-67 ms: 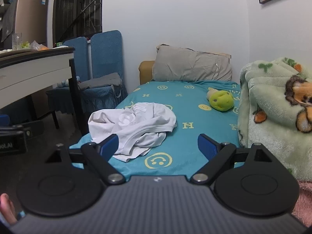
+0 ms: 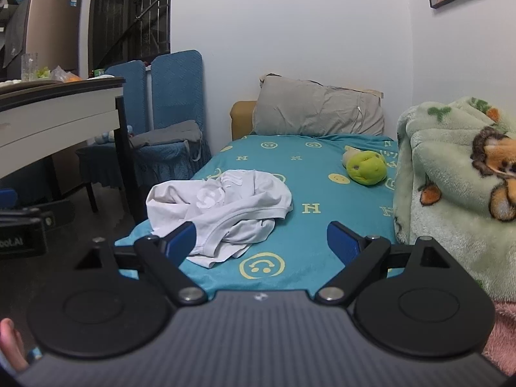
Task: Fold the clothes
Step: 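Move both grippers toward the crumpled white T-shirt on the bed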
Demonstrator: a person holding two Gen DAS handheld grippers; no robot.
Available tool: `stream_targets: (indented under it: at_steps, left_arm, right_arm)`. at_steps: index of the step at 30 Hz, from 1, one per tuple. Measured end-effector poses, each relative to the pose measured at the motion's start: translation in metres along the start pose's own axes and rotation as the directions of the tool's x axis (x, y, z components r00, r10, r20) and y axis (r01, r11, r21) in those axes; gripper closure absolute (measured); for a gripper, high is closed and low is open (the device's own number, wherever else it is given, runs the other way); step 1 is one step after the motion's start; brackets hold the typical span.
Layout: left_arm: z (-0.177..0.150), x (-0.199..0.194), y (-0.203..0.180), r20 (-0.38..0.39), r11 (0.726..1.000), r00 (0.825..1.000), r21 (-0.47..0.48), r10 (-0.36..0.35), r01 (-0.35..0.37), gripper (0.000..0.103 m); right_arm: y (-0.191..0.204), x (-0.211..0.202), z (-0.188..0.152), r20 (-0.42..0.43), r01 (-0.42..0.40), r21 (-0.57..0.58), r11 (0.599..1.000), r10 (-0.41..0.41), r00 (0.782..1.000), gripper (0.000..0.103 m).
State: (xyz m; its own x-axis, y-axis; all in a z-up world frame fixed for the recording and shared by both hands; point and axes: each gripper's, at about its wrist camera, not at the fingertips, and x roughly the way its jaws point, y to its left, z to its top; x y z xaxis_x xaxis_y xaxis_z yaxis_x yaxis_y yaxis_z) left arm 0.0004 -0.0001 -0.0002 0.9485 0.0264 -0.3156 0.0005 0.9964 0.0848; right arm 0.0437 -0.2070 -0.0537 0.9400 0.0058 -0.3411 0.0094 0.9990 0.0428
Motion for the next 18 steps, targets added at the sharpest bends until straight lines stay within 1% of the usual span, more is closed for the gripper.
stream_targets:
  at_steps: [6, 9, 14, 18]
  left_arm:
    - [0.003, -0.001, 0.003, -0.004, 1.000, 1.000, -0.017, 0.005, -0.006, 0.000]
    - [0.003, -0.007, 0.008, -0.007, 1.000, 1.000, -0.029, -0.006, 0.006, 0.000]
    - [-0.006, 0.000, 0.000, -0.006, 1.000, 1.000, 0.015, -0.007, 0.007, 0.000]
    - [-0.006, 0.002, 0.002, -0.015, 1.000, 1.000, 0.014, -0.008, 0.009, 0.000]
  right_arm:
    - [0.002, -0.003, 0.002, 0.016, -0.005, -0.010, 1.000, 0.005, 1.000, 0.013]
    - [0.003, -0.005, 0.003, 0.022, -0.004, -0.016, 1.000, 0.004, 1.000, 0.013]
    - [0.004, -0.006, 0.002, 0.030, -0.009, -0.007, 1.000, 0.009, 0.999, 0.013]
    - [0.004, -0.006, 0.001, 0.037, -0.014, 0.000, 1.000, 0.014, 0.999, 0.013]
